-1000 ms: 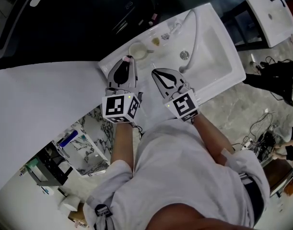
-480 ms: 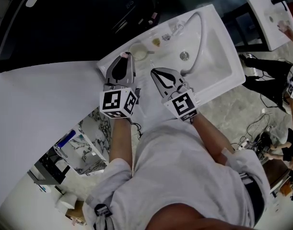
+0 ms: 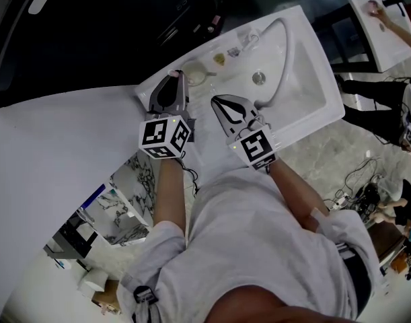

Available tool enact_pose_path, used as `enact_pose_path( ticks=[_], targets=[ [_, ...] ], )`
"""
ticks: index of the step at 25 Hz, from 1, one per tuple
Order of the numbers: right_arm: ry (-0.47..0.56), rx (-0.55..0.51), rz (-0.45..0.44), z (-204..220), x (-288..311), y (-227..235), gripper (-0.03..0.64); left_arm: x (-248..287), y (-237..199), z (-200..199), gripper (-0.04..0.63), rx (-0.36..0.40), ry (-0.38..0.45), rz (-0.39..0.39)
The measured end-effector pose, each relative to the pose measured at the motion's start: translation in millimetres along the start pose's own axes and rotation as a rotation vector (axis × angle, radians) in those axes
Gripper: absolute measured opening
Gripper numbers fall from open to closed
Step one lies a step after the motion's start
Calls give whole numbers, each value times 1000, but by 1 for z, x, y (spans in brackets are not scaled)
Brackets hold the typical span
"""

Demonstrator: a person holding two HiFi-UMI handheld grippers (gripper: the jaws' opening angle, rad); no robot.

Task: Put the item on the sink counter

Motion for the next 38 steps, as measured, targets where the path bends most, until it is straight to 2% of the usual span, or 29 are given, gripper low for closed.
enact_pose_path(
  ticks=[38],
  targets=[
    [-40, 13, -33, 12, 17, 1, 5, 28, -27, 39, 28, -72, -97, -10]
  ],
)
Point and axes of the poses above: the fingertips, and each gripper's own axes: x forward along the fingers, y to its right, z out of its underside, the point moved 7 cm from there along -x, backward along the fingers, and after that the axes turned 3 degrees about z, right-handed, at the moved point
